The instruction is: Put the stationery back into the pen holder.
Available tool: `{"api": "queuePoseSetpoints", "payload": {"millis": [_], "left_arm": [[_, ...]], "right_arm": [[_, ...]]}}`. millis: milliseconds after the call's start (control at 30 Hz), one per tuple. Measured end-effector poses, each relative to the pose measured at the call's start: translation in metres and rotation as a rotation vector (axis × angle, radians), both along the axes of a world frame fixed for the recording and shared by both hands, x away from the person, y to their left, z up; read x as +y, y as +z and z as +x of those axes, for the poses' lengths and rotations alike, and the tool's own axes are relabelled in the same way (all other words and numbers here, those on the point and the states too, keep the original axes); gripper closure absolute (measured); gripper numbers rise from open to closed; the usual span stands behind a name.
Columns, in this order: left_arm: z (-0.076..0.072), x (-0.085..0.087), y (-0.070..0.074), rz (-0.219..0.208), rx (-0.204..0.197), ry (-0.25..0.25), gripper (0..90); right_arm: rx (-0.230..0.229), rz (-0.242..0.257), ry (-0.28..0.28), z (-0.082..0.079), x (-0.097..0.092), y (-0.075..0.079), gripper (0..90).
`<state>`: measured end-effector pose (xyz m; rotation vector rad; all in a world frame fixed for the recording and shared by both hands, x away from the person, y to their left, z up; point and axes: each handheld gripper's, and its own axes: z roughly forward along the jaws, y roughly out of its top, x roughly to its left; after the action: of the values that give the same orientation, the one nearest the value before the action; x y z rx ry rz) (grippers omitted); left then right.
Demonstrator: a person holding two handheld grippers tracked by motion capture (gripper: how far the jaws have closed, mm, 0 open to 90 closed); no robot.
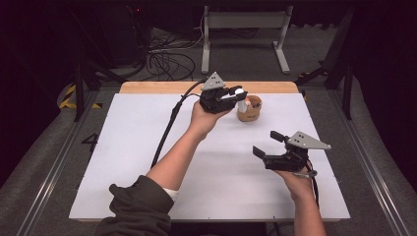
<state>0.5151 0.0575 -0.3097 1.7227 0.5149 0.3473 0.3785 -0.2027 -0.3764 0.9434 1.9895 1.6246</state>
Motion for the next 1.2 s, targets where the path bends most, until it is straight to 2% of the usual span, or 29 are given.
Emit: {"api": "queuePoseSetpoints", "payload": {"millis": [200, 300, 433, 600, 733, 1000, 1200], "left_arm": [[0.011, -0.005, -0.004, -0.028, 0.013, 0.029, 66.1], [0.017, -0.009, -0.003, -0.017, 0.003, 0.038, 66.0], [0.023, -0.014, -0.003, -0.032, 0.006, 0.049, 66.0], [0.032, -0.021, -0.004, -0.03, -0.001, 0.056, 66.0], [0.04, -0.024, -0.008, -0.073, 0.009, 0.071, 66.0], [0.051, -0.025, -0.017, -0.098, 0.017, 0.108, 66.0], [0.056, -0.027, -0.022, -0.107, 0.016, 0.11, 66.0]], "right_arm": [[0.003, -0.008, -0.002, 0.001, 0.001, -0.001, 8.3], [0.002, -0.012, 0.005, 0.001, 0.001, -0.002, 8.3], [0.005, -0.009, 0.004, 0.001, 0.0, -0.002, 8.3], [0.006, -0.009, 0.004, 0.002, 0.0, -0.002, 8.4], [0.007, -0.015, 0.005, 0.003, 0.0, -0.003, 8.4], [0.007, -0.011, 0.008, 0.002, 0.0, -0.002, 8.6], [0.01, -0.007, 0.005, 0.003, -0.002, -0.002, 8.7]]}}
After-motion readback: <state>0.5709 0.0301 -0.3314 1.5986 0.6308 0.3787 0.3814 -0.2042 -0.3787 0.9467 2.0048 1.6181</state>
